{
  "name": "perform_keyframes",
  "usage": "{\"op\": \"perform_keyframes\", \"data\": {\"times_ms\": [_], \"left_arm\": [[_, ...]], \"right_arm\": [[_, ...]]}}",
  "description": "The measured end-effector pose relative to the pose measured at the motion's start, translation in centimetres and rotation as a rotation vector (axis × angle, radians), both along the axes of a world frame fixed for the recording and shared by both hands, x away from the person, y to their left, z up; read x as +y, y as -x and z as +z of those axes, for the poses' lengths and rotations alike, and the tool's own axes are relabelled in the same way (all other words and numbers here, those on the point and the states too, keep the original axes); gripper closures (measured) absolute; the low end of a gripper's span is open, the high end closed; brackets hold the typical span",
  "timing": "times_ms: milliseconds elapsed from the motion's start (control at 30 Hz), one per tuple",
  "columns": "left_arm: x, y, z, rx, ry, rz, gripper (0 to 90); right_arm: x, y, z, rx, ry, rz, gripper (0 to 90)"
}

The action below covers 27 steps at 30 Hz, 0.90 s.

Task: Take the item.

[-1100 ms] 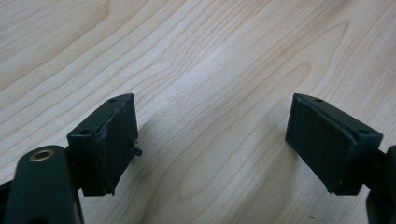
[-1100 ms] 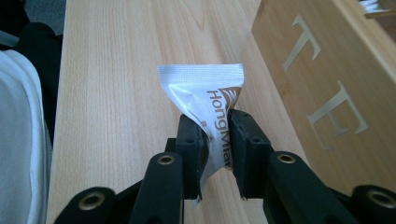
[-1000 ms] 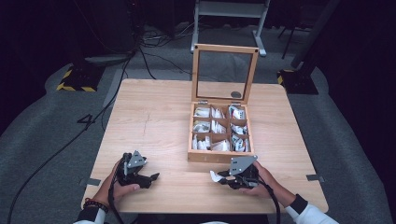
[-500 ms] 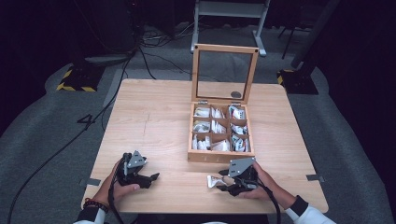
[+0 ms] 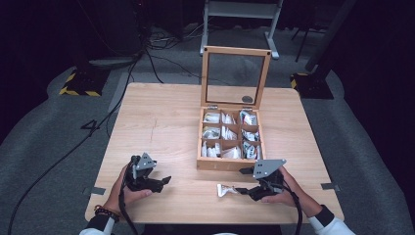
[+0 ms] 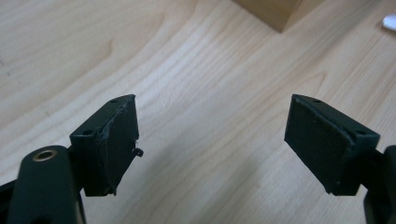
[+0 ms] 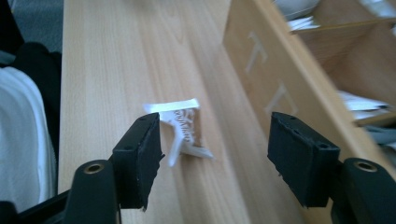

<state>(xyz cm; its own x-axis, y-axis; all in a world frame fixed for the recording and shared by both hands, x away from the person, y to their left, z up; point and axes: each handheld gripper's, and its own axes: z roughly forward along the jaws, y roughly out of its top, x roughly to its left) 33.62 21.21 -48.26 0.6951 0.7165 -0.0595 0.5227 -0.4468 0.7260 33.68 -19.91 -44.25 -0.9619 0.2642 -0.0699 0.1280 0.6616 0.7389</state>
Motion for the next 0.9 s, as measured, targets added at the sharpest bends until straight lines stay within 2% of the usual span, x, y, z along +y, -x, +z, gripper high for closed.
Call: {"op": "perform_keyframes", "data": {"times_ms": [133,200,300,367,467,567,733,900], "left_arm": [[-0.3,-0.9,0.5,-0.005,0.009,-0.021,17.9],[-0.5,-1.2,0.8,-0.005,0.012,-0.032,17.7],[-0.9,-2.0,1.3,-0.016,0.009,-0.053,17.7],[-1.2,-2.8,1.7,-0.015,0.023,-0.069,17.7],[-1.6,-3.9,2.4,-0.034,0.055,-0.087,18.0],[-2.3,-5.0,3.3,-0.062,0.046,-0.105,17.6],[-3.0,-6.9,4.6,-0.067,0.051,-0.131,17.7],[-3.7,-8.5,5.5,-0.088,0.039,-0.122,17.6]], "right_arm": [[-0.9,-0.4,1.3,-0.009,-0.065,-0.035,35.5],[-1.3,-0.5,1.8,-0.019,-0.081,-0.050,34.5],[-1.8,-1.2,2.3,-0.040,-0.080,-0.079,32.7],[-2.4,-1.8,2.6,-0.043,-0.099,-0.100,32.7],[-3.4,-2.6,3.4,-0.048,-0.131,-0.142,32.7],[-4.4,-3.4,4.2,-0.068,-0.149,-0.177,32.8],[-5.8,-5.4,5.0,-0.074,-0.171,-0.239,32.0],[-6.8,-7.5,5.4,-0.082,-0.154,-0.308,31.4]]}}
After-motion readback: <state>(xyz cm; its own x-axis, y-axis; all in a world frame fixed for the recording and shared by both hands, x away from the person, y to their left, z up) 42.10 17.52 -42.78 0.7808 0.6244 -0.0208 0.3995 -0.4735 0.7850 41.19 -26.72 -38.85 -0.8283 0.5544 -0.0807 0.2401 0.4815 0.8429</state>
